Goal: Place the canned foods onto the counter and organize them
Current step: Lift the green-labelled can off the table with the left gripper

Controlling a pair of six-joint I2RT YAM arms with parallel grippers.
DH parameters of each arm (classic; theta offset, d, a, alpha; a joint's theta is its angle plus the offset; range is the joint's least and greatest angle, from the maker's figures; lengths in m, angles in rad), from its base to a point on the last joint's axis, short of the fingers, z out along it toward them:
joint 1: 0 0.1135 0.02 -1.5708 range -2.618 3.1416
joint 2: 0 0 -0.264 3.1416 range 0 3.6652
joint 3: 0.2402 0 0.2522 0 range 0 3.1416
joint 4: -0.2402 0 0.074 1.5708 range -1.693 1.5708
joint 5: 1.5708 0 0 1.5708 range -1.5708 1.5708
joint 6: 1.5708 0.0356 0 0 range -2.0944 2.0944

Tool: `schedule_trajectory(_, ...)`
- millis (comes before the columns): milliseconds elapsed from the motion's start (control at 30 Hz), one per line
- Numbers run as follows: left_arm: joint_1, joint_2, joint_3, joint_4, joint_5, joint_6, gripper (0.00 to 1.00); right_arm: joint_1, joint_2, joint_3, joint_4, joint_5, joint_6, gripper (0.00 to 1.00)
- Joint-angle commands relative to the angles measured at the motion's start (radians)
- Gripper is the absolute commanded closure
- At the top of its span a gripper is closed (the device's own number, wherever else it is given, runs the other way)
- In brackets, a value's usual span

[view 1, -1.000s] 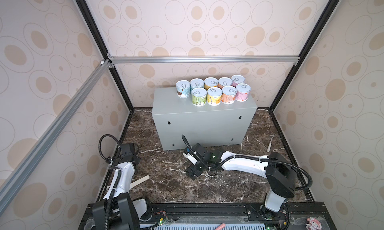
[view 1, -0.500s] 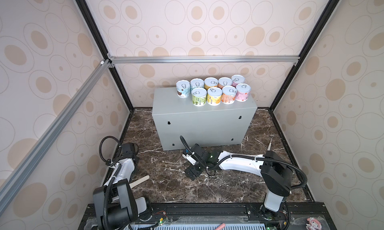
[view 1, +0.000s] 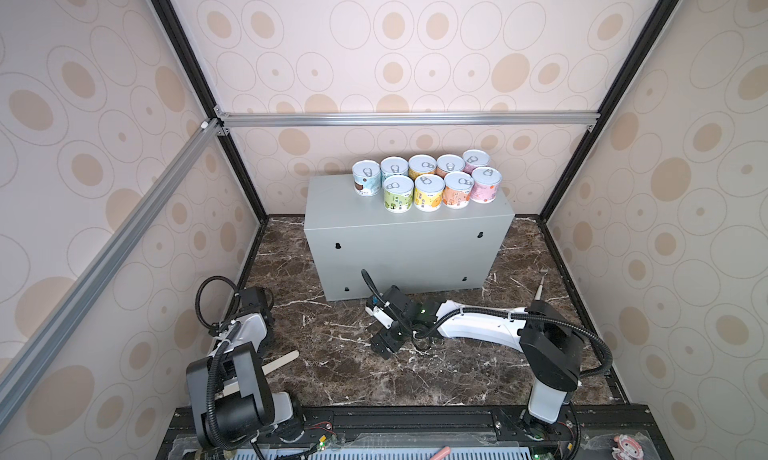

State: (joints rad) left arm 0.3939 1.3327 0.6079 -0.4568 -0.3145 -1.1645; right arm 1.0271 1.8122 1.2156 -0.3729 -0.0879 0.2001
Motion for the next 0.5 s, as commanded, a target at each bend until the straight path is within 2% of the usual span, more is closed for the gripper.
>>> schedule_trajectory(0, 0.021, 0.006, 0.009, -0.027, -0.054, -0.027, 0.12, -0.005, 0.014, 0.003, 0.001, -0.015, -0.004, 0.0)
schedule_trajectory(267, 0.048, 0.023, 0.011, -0.017, -0.047, -0.016, 0.1, -0.004, 0.006, -0.004, 0.006, -0.015, -0.004, 0.0)
schedule_trajectory(467, 0.054, -0.006, -0.007, 0.004, -0.054, -0.01, 0.17, -0.004, -0.001, -0.007, 0.007, -0.015, -0.004, 0.0)
